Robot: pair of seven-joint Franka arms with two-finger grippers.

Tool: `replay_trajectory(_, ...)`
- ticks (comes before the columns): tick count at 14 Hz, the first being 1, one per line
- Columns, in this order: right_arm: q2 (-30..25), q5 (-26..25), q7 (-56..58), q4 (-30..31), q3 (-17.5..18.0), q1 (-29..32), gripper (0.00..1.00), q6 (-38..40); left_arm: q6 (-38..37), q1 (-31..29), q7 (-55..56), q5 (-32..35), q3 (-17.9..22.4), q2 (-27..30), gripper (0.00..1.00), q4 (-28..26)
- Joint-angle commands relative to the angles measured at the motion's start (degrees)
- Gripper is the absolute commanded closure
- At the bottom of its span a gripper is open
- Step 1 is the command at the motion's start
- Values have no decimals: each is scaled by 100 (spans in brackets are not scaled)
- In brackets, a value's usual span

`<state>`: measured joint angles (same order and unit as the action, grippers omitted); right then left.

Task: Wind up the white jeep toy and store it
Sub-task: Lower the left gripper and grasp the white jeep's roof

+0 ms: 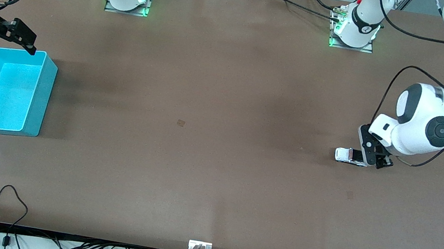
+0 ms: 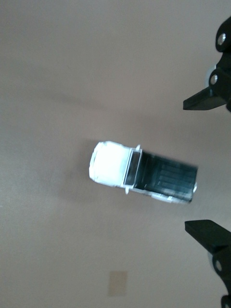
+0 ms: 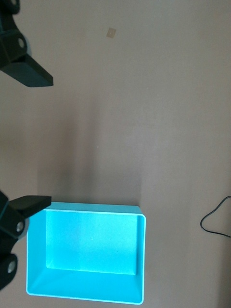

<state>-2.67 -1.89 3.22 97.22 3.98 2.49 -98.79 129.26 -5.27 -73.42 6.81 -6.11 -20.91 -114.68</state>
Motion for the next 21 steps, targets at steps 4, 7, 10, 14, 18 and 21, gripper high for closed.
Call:
replay_trajectory(4,-102,136,21,87,129,23,0,-9,968,8,-339,488,-39,-176,0,-449)
replay_trajectory(7,-102,136,3,78,129,15,0,26,1628,-9,-339,593,-39,-298,1,-687)
replay_trajectory(10,-94,145,-5,78,129,23,0,0,1770,-18,-348,672,-39,-440,15,-687)
replay_trajectory(14,-59,145,-5,78,129,32,0,-26,1761,-27,-357,813,-39,-475,39,-687)
replay_trajectory(18,12,162,-5,-1,112,41,0,-35,1700,-18,-795,866,-39,-501,70,-652)
replay_trajectory(21,3,171,-14,-1,112,41,0,9,1682,-18,-788,866,-39,-510,72,-643)
